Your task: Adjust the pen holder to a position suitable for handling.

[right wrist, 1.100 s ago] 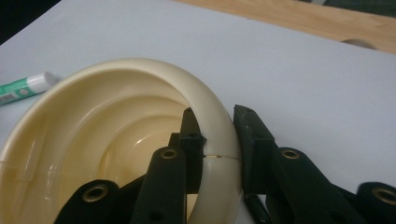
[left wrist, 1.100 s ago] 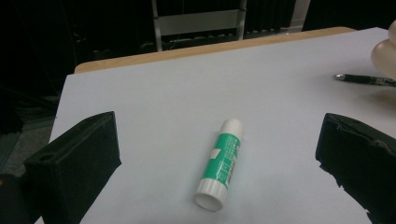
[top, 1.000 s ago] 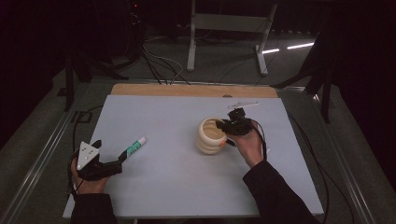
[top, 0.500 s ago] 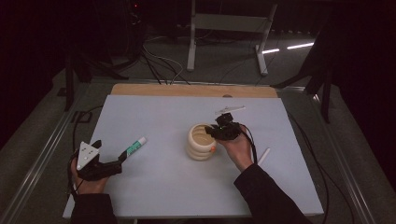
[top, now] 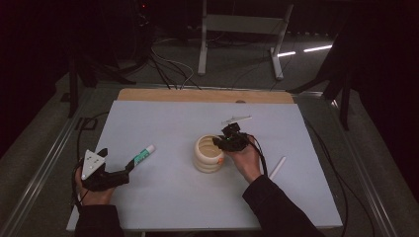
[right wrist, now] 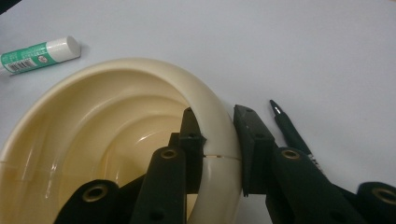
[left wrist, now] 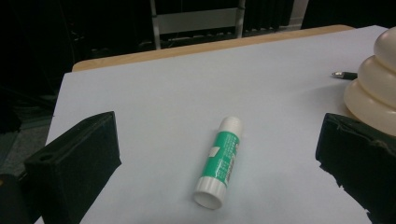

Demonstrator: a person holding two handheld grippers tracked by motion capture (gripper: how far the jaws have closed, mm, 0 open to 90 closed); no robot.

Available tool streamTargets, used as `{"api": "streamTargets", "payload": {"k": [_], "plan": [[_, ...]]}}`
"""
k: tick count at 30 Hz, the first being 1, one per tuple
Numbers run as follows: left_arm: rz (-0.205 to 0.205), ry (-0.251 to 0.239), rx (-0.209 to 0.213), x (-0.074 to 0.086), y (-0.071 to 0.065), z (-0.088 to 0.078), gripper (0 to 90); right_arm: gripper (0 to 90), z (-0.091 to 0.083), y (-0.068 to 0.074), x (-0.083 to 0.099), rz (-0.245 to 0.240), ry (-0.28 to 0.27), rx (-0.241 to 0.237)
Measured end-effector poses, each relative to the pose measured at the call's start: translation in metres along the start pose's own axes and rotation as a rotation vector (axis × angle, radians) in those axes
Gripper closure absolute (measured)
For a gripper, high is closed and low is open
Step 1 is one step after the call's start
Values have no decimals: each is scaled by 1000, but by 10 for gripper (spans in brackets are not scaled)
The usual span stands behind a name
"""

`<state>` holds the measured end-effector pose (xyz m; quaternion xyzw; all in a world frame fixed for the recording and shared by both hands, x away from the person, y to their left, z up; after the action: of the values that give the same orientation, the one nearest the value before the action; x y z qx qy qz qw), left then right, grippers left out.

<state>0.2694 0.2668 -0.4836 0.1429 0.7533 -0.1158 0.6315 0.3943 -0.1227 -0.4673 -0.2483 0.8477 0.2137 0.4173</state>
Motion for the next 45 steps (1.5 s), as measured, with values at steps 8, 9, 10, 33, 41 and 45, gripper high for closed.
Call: {"api": "streamTargets", "payload": {"k": [8,9,10,33,41,45], "plan": [[0,3,1,0,0,0,2,747,4,3,1,4,7,-8],[0,3,1,1,0,0,2,746,4,2,1,5,6,-9],[-1,3,2,1,0,1,2,745,4,2,1,5,6,-9],[-5,7,-2,1,0,1,2,0,-26,4,-9,-58,-207,-25],[-5,6,-5,1,1,-1,2,0,-53,-10,-4,-122,-258,29],[-9,7,-7,1,1,-1,2,0,-69,-20,3,-141,-287,57]]}}
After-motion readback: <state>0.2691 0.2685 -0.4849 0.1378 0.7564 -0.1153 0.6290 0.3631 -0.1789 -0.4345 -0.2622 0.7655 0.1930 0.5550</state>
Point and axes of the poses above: each handheld gripper's, and its own axes: z roughly forward along the jaws, x roughly out of its underside, y roughly to its left, the point moved 1 cm from there along z, roughly forward along the jaws, and after that the axes turned 12 degrees about -y, right-handed, at the moved point
